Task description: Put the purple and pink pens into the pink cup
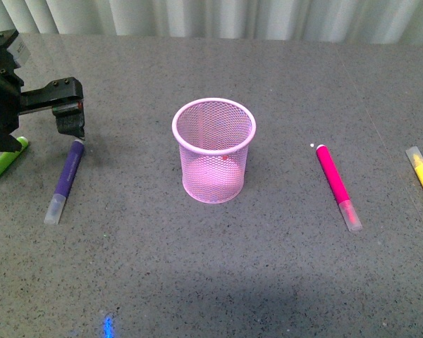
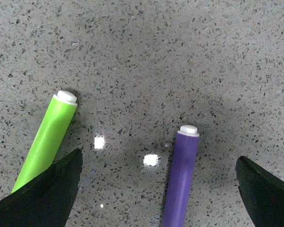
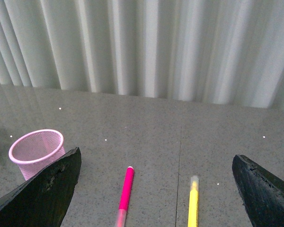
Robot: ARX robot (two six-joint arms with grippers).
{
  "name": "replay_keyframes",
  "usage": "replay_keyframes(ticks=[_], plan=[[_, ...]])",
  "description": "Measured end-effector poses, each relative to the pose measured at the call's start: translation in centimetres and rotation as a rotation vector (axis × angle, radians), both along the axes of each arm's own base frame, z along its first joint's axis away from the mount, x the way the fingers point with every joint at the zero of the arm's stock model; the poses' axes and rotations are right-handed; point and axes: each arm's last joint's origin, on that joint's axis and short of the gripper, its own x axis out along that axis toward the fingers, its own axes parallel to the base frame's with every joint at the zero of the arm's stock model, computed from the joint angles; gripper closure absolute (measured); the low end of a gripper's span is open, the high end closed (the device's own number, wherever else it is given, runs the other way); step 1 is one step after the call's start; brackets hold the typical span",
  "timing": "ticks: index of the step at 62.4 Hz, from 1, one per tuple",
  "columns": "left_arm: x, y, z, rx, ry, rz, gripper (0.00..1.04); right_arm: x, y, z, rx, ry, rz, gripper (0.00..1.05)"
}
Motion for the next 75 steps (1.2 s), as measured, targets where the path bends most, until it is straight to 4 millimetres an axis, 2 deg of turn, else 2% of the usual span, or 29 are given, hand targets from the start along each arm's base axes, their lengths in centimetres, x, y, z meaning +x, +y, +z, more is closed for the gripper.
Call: replay_keyframes(ticks=[17, 37, 60, 66, 75], plan=[[0.8, -0.4, -0.6, 0.014, 0.015, -0.007, 0.08, 0.0, 0.0, 0.0, 0.000, 0.000, 0.000, 0.07], [1.6, -2.0, -1.2, 0.033, 0.038, -0.041, 0.08, 0.0, 0.0, 0.0, 0.000, 0.000, 0.000, 0.07], [1.5, -2.8, -2.1, 0.052, 0.057, -0.060, 0.08, 0.0, 0.0, 0.0, 0.000, 0.000, 0.000, 0.07], [1.5, -3.0, -2.1, 0.051, 0.056, -0.066, 0.20, 0.0, 0.0, 0.0, 0.000, 0.000, 0.000, 0.07], [1.4, -3.2, -2.2, 0.045, 0.055, -0.073, 0.54, 0.0, 0.0, 0.0, 0.000, 0.000, 0.000, 0.07]])
